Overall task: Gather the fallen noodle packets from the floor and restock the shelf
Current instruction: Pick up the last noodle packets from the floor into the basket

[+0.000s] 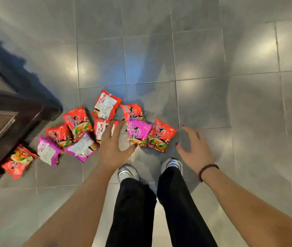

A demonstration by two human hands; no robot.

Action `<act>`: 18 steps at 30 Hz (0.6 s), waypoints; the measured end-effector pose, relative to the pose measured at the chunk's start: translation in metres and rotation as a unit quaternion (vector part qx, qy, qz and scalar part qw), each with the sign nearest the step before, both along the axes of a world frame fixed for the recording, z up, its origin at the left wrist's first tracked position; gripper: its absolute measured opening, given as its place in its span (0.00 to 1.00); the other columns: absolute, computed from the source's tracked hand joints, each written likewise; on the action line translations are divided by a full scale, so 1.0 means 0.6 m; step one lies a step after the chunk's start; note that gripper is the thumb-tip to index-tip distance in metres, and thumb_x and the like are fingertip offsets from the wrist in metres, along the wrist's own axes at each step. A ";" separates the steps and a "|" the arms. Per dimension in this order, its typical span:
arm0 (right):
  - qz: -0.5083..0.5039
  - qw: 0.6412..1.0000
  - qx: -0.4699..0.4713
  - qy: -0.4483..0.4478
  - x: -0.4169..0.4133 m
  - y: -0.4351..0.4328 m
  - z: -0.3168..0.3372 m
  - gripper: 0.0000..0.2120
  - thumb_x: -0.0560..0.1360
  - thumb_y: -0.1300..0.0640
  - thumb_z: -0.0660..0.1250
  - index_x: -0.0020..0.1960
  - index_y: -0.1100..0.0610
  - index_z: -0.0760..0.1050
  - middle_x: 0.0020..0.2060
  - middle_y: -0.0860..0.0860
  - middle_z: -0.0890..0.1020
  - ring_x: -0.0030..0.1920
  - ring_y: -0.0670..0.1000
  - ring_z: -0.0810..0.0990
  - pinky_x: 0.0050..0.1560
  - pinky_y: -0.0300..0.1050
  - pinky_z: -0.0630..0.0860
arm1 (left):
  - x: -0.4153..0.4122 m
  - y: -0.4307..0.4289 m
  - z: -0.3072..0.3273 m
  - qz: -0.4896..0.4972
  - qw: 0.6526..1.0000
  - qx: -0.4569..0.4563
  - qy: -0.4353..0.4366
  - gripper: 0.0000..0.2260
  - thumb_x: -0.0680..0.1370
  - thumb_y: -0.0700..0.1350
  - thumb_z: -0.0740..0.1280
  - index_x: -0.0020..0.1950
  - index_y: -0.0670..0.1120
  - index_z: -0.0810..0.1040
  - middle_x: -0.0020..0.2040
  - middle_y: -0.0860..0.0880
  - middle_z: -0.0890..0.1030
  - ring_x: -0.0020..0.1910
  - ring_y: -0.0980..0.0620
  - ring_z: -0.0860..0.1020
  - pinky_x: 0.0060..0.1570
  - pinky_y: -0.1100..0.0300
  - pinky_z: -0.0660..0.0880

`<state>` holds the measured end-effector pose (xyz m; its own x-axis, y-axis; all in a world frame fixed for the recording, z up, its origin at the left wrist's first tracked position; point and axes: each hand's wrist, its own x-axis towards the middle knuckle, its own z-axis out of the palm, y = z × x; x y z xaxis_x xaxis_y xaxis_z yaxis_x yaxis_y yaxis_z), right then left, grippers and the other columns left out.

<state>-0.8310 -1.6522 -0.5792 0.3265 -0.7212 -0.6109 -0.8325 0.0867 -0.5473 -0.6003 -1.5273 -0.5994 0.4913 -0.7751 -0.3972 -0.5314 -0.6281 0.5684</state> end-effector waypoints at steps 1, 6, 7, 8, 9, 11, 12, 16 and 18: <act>-0.006 1.000 0.006 -0.001 0.001 0.002 -0.047 0.27 0.75 0.56 0.69 0.71 0.49 0.65 0.67 0.54 0.66 0.67 0.52 0.68 0.60 0.34 0.60 | 0.002 0.004 -0.043 0.015 1.000 0.006 0.006 0.42 0.65 0.67 0.65 0.76 0.51 0.66 0.77 0.42 0.61 0.76 0.44 0.58 0.72 0.47 0.61; -0.074 0.997 0.014 0.013 -0.001 0.022 -0.272 0.30 0.72 0.57 0.72 0.71 0.48 0.66 0.71 0.59 0.61 0.72 0.58 0.61 0.72 0.48 0.61 | 0.006 0.010 -0.232 0.107 0.991 0.046 0.068 0.49 0.61 0.63 0.71 0.78 0.54 0.58 0.79 0.43 0.55 0.78 0.47 0.51 0.72 0.53 0.56; -0.081 0.996 0.018 0.014 -0.002 0.024 -0.308 0.31 0.72 0.57 0.72 0.72 0.48 0.65 0.71 0.60 0.60 0.73 0.59 0.60 0.73 0.50 0.60 | 0.009 0.007 -0.261 0.109 0.991 0.038 0.072 0.50 0.60 0.64 0.71 0.78 0.53 0.57 0.78 0.42 0.56 0.78 0.47 0.51 0.72 0.54 0.55; -0.084 0.996 0.024 0.011 -0.001 0.028 -0.343 0.33 0.71 0.56 0.72 0.72 0.46 0.64 0.71 0.61 0.60 0.74 0.58 0.60 0.73 0.49 0.60 | 0.011 0.008 -0.291 0.097 0.992 0.027 0.070 0.53 0.58 0.66 0.70 0.79 0.51 0.56 0.78 0.42 0.57 0.78 0.46 0.51 0.72 0.55 0.54; -0.091 0.995 0.031 0.010 -0.001 0.036 -0.385 0.34 0.70 0.56 0.73 0.73 0.45 0.64 0.71 0.61 0.60 0.74 0.58 0.60 0.73 0.47 0.60 | 0.013 0.012 -0.327 0.081 0.994 0.022 0.070 0.54 0.57 0.68 0.69 0.79 0.50 0.55 0.78 0.41 0.57 0.78 0.45 0.51 0.73 0.54 0.53; -0.107 0.993 0.039 0.000 0.003 0.049 -0.454 0.38 0.69 0.55 0.75 0.74 0.44 0.61 0.71 0.61 0.61 0.73 0.57 0.61 0.73 0.47 0.59 | 0.015 0.020 -0.389 0.044 0.996 0.020 0.074 0.56 0.56 0.68 0.67 0.79 0.48 0.53 0.78 0.41 0.55 0.78 0.44 0.51 0.75 0.53 0.50; -0.111 0.993 0.041 -0.005 0.005 0.056 -0.482 0.40 0.68 0.53 0.76 0.74 0.44 0.60 0.72 0.61 0.61 0.73 0.56 0.62 0.73 0.48 0.60 | 0.017 0.024 -0.416 0.031 0.996 0.027 0.084 0.56 0.56 0.68 0.67 0.80 0.49 0.53 0.79 0.42 0.53 0.78 0.44 0.50 0.75 0.53 0.50; -0.117 0.992 0.024 -0.049 0.019 0.075 -0.561 0.44 0.67 0.49 0.77 0.76 0.44 0.57 0.71 0.55 0.64 0.69 0.52 0.67 0.70 0.47 0.65 | 0.028 0.036 -0.498 -0.043 0.993 0.030 0.106 0.56 0.58 0.62 0.77 0.79 0.55 0.52 0.79 0.42 0.51 0.78 0.49 0.49 0.75 0.59 0.51; -0.128 0.989 0.019 -0.067 0.027 0.082 -0.587 0.45 0.65 0.48 0.77 0.76 0.42 0.56 0.70 0.52 0.65 0.67 0.50 0.69 0.68 0.50 0.70 | 0.032 0.038 -0.531 -0.054 0.992 0.014 0.117 0.53 0.61 0.57 0.79 0.79 0.56 0.52 0.78 0.44 0.53 0.77 0.52 0.55 0.74 0.63 0.56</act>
<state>-0.8149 -1.6029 -0.9311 0.2154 -0.7683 -0.6028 -0.7009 0.3082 -0.6433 -0.5812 -1.5047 -0.9182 0.2983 -0.8053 -0.5123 -0.4516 -0.5920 0.6676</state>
